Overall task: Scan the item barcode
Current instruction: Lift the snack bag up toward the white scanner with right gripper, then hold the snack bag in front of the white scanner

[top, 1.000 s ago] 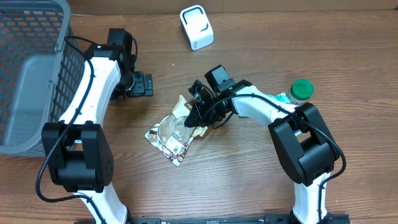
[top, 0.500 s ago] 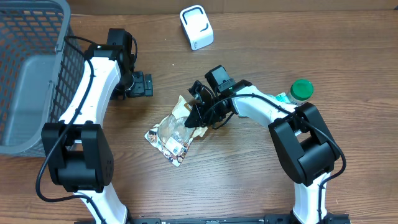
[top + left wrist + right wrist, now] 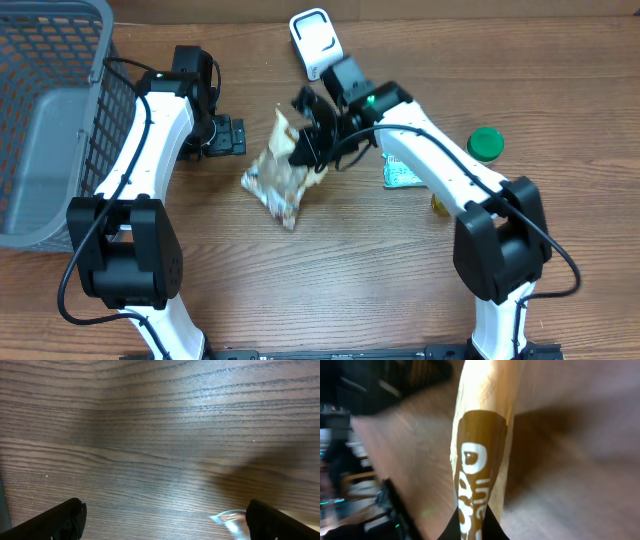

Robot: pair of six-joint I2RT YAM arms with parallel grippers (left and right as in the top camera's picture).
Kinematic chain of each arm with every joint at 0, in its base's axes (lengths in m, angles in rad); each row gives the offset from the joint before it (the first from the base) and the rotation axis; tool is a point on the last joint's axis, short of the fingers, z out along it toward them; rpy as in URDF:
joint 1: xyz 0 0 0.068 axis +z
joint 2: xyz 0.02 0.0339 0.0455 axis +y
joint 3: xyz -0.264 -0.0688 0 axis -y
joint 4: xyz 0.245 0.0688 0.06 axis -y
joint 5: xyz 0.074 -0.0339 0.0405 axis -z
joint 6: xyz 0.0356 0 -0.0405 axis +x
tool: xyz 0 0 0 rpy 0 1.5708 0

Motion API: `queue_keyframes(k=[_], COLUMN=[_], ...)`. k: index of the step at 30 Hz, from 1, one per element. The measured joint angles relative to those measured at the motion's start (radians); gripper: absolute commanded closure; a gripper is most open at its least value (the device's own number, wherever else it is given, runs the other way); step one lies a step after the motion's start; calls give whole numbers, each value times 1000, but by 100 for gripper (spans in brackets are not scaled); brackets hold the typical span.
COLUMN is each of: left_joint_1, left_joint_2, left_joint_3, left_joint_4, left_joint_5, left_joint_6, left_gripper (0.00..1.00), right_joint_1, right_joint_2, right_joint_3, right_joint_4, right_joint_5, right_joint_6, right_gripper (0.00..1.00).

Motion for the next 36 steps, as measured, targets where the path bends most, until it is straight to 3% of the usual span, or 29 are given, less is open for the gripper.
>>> queue_keyframes(k=[7, 18, 25, 36], left_joint_1=[0, 0, 0, 0], left_joint_2=[0, 0, 0, 0], left_joint_3=[0, 0, 0, 0], left_joint_4=[0, 0, 1, 0], left_joint_5=[0, 0, 0, 0], left_joint_6=[0, 0, 0, 0], left_gripper=[0, 0, 0, 0], right_joint_1=[3, 3, 3, 3], right_joint_2=[-50, -37, 38, 115], right_joint_3=[162, 164, 164, 164], right_joint_4=[73, 265, 493, 775], right_joint_5=[226, 548, 725, 853], right_joint_6=[-116, -418, -657, -806], right_gripper=[96, 96, 96, 96])
